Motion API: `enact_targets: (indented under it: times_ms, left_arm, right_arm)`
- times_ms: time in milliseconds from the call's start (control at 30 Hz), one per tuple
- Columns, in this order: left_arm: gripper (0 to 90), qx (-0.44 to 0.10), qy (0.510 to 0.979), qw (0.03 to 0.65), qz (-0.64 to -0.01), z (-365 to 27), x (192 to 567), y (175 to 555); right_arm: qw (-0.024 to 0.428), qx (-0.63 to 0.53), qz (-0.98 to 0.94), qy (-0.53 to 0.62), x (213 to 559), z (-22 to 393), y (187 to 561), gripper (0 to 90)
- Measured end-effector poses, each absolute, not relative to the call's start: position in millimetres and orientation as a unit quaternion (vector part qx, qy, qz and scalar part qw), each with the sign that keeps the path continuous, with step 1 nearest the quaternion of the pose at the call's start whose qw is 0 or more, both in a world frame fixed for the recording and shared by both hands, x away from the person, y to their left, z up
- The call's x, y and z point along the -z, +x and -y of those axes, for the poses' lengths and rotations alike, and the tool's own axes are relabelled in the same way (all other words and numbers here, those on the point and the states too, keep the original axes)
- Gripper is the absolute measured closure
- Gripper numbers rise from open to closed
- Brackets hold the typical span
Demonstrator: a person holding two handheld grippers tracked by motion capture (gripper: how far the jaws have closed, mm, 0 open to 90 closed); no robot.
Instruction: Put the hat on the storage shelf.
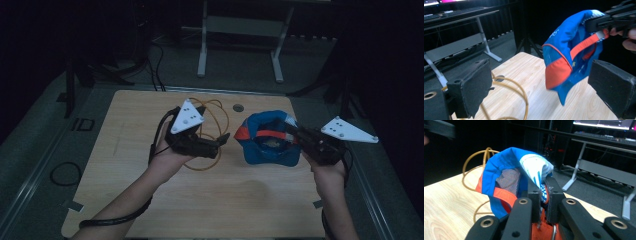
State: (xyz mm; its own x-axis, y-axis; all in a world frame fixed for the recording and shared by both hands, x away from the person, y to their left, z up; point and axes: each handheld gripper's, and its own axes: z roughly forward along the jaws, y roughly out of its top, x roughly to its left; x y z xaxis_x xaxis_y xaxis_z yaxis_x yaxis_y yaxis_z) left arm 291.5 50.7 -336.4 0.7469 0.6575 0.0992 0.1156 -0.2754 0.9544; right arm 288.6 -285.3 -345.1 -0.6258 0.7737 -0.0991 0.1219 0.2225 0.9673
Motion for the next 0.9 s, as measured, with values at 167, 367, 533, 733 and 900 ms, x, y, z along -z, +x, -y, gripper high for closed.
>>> enact_targets:
  times_ms: [167, 367, 533, 733, 900]
  left_arm:
    - [8.3, -0.241, 0.767, 0.54, -0.249, -31.2, 338.2, 299.9]
    - [13.6, -0.231, 0.776, 0.539, -0.23, -13.5, 336.1, 303.3]
    - [20.0, -0.228, 0.792, 0.522, -0.222, -1.7, 340.9, 304.4]
    - [34.9, -0.218, 0.807, 0.496, -0.234, 4.6, 344.2, 305.5]
    - [47.8, -0.207, 0.814, 0.491, -0.229, 9.2, 346.0, 304.8]
  right_arm:
    - [0.297, -0.544, -0.727, 0.296, 344.1, 277.4, 281.1, 84.3]
    - [0.292, -0.543, -0.737, 0.277, 347.1, 267.5, 272.6, 84.3]
    - [0.279, -0.551, -0.739, 0.269, 349.3, 263.1, 268.9, 84.3]
    - [0.282, -0.554, -0.739, 0.261, 348.2, 260.1, 261.6, 84.3]
    - [0.282, -0.561, -0.735, 0.257, 346.0, 259.8, 257.6, 84.2]
